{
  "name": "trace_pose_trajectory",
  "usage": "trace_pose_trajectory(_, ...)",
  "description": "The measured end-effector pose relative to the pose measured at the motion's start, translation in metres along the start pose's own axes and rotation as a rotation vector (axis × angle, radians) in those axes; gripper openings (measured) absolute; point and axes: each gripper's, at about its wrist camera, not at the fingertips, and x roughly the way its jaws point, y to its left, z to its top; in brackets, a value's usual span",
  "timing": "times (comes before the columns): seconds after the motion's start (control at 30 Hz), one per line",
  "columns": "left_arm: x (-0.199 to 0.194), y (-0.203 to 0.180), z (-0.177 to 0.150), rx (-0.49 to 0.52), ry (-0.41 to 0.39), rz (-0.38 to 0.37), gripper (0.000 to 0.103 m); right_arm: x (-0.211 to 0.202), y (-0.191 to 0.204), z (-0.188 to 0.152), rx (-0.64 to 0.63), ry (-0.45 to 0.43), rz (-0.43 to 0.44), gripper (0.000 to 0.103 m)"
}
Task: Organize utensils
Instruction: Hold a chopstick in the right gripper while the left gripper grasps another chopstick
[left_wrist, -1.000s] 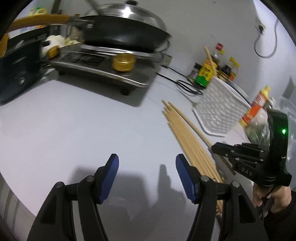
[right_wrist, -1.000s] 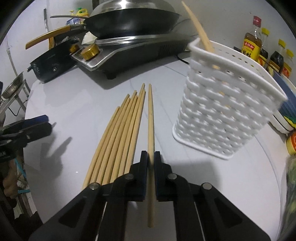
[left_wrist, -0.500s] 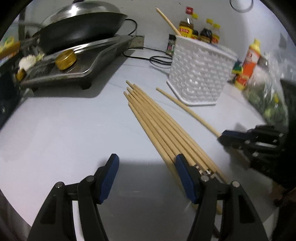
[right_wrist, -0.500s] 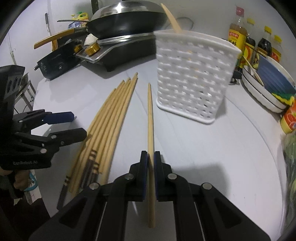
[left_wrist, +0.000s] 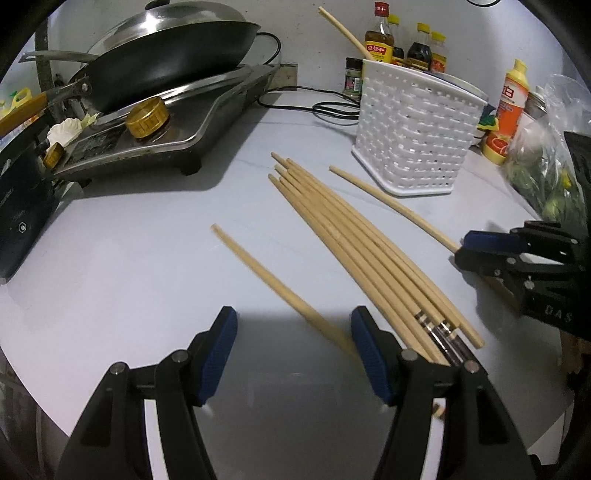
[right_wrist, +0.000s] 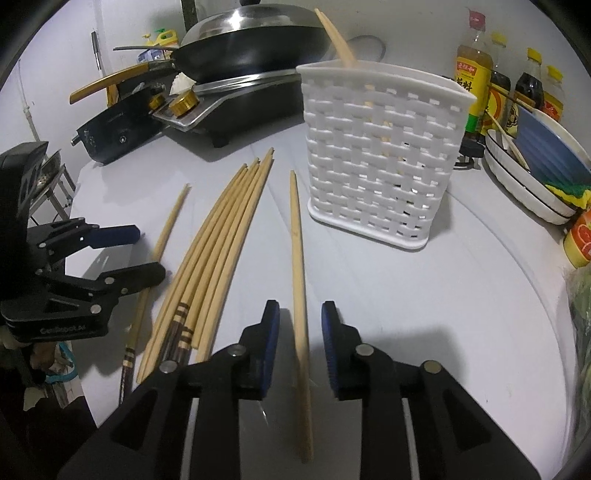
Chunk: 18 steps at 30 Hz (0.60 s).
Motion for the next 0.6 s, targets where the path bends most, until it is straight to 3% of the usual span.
trace_pose_trajectory(0.2, 0.001, -0.004, 0.001, 0.027, -0.008, -0.023, 0.064, 0.01, -0.002, 0.014, 0.004, -0.007, 0.008, 0.022)
trace_pose_trajectory(0.37, -0.002, -0.004, 0.0, 0.055, -0.018, -0.05, 0.024, 0.018, -0.002, 0.023, -0.001, -0.008, 0.013, 0.022)
trace_pose_trajectory(0.47, -0.004, 0.001, 0.0, 0.055, -0.01, -0.063, 0.013, 0.021, 0.001, 0.026, -0.013, -0.008, 0.008, 0.022)
trace_pose_trajectory(0.6, -0.006, 0.006, -0.003, 0.061, -0.003, -0.079, 0.009, 0.024, 0.011, 0.028, -0.053, -0.004, -0.019, 0.022)
